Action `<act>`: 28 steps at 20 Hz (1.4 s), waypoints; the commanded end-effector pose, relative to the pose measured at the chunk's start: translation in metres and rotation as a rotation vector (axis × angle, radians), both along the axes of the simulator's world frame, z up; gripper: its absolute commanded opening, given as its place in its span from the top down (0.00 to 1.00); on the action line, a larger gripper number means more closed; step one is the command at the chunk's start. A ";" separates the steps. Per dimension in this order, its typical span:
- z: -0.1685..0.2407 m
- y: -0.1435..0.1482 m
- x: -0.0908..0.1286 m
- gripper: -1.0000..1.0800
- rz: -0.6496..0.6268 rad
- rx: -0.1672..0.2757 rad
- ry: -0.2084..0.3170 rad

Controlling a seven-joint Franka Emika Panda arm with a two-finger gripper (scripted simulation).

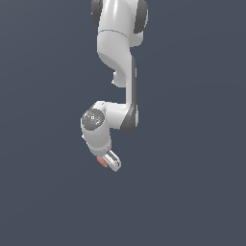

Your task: Pick up the object and move it to a goal position.

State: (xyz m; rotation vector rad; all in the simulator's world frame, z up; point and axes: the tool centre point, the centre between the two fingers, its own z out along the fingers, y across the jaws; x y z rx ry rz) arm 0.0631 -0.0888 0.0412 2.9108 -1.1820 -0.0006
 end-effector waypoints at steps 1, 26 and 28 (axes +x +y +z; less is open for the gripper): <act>0.000 0.000 0.000 1.00 0.000 0.000 0.000; 0.127 0.084 -0.005 1.00 0.000 0.000 0.000; 0.148 0.098 -0.006 1.00 -0.001 -0.001 0.000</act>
